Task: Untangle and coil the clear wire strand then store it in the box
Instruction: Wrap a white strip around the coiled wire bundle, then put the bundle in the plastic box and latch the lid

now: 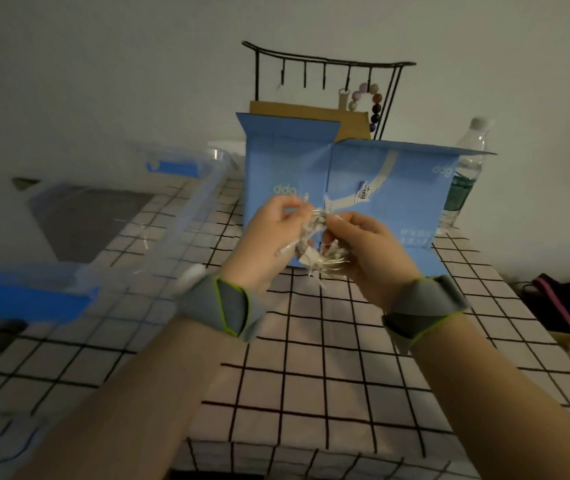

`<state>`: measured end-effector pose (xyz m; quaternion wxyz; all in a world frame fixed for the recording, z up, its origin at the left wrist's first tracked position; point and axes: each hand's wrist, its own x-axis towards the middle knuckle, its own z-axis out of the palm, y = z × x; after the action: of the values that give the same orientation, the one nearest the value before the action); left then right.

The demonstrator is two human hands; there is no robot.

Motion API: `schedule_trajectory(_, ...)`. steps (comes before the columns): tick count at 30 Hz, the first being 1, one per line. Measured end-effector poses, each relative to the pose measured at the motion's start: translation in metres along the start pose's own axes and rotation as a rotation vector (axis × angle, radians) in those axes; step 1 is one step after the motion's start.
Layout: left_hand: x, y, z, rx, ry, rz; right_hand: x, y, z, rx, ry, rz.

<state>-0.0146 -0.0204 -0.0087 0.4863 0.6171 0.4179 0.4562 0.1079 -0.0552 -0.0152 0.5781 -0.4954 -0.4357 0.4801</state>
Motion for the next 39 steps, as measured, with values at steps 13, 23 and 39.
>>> schedule_trajectory(13, -0.031, 0.017, -0.131, 1.020, 0.169, 0.435, 0.008, -0.024, 0.081, -0.088, 0.071, -0.146)
schedule_trajectory(23, -0.053, 0.004, -0.172, 0.966, -0.063, 0.541, 0.042, -0.036, 0.175, -0.380, -0.166, -0.301)
schedule_trajectory(39, -0.044, 0.005, -0.153, 0.918, -0.160, 0.542, 0.069, -0.022, 0.180, -1.467, -0.430, -0.194)
